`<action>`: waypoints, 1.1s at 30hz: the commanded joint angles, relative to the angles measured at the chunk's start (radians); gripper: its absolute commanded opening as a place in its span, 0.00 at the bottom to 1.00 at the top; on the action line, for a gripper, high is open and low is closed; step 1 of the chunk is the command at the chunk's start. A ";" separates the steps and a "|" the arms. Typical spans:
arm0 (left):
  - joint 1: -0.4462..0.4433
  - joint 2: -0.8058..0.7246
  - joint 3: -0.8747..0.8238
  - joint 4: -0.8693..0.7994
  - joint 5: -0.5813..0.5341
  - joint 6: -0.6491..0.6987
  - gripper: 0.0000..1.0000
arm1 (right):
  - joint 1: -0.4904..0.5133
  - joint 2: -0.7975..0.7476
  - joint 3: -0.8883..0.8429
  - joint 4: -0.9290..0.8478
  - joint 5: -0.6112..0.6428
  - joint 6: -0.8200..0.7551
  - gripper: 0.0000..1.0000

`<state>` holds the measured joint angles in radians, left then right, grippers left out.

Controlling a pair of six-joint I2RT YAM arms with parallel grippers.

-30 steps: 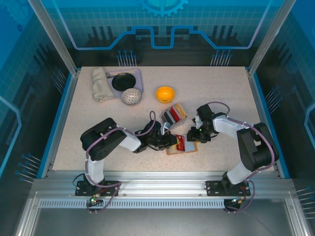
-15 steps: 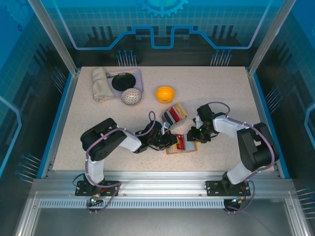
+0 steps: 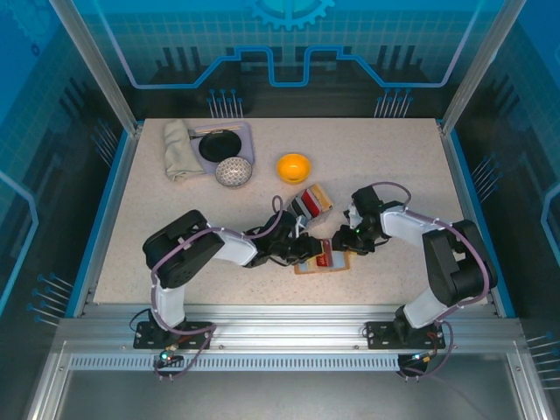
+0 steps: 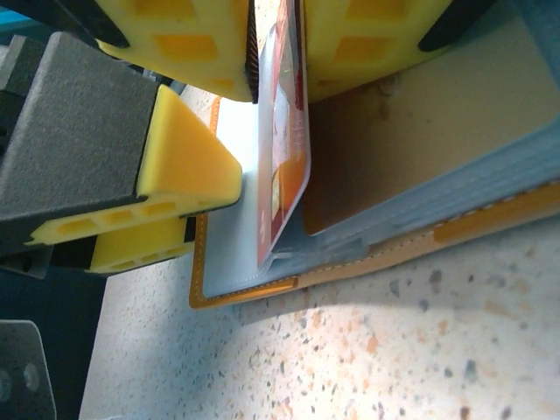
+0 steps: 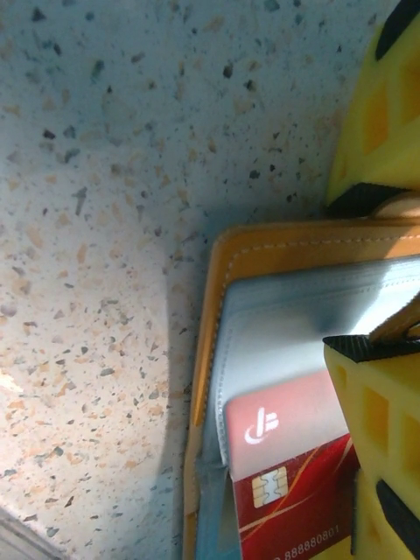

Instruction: Put the credit cards into the card holder

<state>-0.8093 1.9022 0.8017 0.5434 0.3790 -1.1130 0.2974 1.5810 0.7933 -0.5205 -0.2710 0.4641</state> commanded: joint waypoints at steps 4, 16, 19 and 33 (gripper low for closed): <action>-0.010 -0.048 0.011 -0.173 -0.042 0.067 0.18 | -0.023 -0.004 -0.031 -0.004 -0.047 -0.011 0.45; -0.014 -0.009 0.073 -0.223 -0.005 0.093 0.06 | -0.025 0.000 -0.059 0.027 -0.066 -0.002 0.33; -0.025 0.024 0.105 -0.219 0.032 0.095 0.08 | -0.026 0.003 -0.066 0.043 -0.073 0.009 0.33; -0.036 -0.049 0.116 -0.389 -0.053 0.147 0.27 | -0.037 -0.009 -0.064 0.027 -0.046 0.010 0.36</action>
<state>-0.8356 1.8866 0.9184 0.2634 0.3645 -1.0046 0.2653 1.5620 0.7536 -0.4778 -0.3012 0.4679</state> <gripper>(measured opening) 0.270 0.356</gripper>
